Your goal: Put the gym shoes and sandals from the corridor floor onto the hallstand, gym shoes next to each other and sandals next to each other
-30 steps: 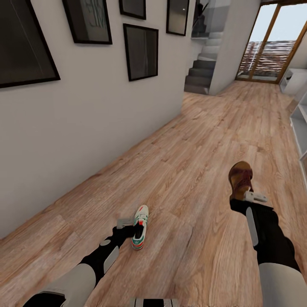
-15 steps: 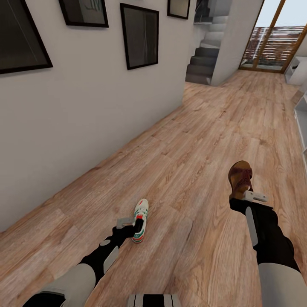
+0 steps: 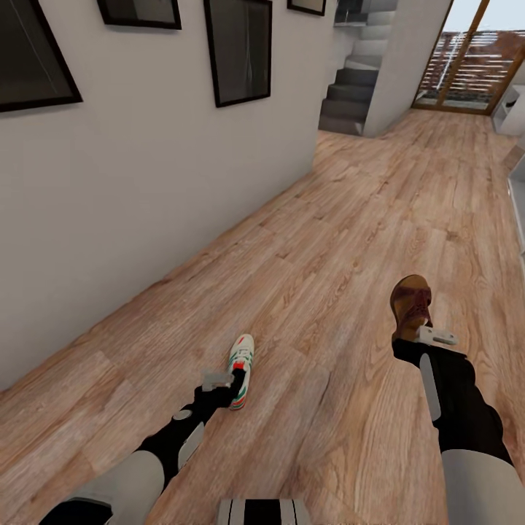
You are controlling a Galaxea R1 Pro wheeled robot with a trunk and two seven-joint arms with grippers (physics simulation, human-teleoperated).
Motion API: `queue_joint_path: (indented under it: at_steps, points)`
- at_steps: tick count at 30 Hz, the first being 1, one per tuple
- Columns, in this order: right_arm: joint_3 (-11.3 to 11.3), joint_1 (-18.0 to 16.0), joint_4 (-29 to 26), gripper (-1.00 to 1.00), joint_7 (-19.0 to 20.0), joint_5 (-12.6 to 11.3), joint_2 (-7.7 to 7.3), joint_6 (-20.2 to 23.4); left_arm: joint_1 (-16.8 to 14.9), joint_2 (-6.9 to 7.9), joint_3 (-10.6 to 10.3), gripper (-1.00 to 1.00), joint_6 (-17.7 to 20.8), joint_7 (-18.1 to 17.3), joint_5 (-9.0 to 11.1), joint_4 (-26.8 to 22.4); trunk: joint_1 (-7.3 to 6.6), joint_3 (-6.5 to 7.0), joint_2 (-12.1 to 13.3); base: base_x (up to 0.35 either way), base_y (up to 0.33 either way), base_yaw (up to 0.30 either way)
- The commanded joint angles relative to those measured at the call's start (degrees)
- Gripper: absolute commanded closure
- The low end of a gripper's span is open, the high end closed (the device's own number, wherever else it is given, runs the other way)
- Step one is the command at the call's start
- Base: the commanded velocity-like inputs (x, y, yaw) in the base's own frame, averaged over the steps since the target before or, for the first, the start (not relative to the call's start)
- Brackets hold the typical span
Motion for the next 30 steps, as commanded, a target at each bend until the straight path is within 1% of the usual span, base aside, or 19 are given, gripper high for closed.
queue_joint_path:
  at_steps: [1,3,7,10,30]
  points:
    - [0.0,0.0,-0.1,1.0,0.0,0.2,-0.01,0.3,0.0,0.03,-0.8,-1.0,-0.2,0.0,0.2,0.1,-0.01,-0.07,0.0,0.0,0.0,0.0]
    - [0.0,0.0,0.0,1.0,0.0,0.2,0.0,0.3,0.0,0.02,-2.0,-1.0,-0.2,1.3,-1.6,0.1,-0.01,-0.09,0.0,0.0,0.0,0.0]
    - [0.0,0.0,-0.1,1.0,0.0,0.2,0.0,0.3,0.0,-0.01,-2.3,-1.0,-0.2,1.8,-2.0,0.0,-0.01,-0.1,0.0,0.0,0.0,0.0]
    - [0.0,0.0,-0.1,1.0,0.0,0.2,0.0,0.3,0.0,-0.06,-2.3,-1.0,-0.2,1.9,-2.0,-0.4,0.07,-0.78,-0.1,0.0,0.0,0.0]
    - [0.0,0.0,-0.1,1.0,0.0,0.2,0.0,0.3,0.0,-0.07,-2.3,-1.0,-0.2,1.9,-2.0,-0.9,0.58,-6.95,-0.3,0.0,0.0,0.0]
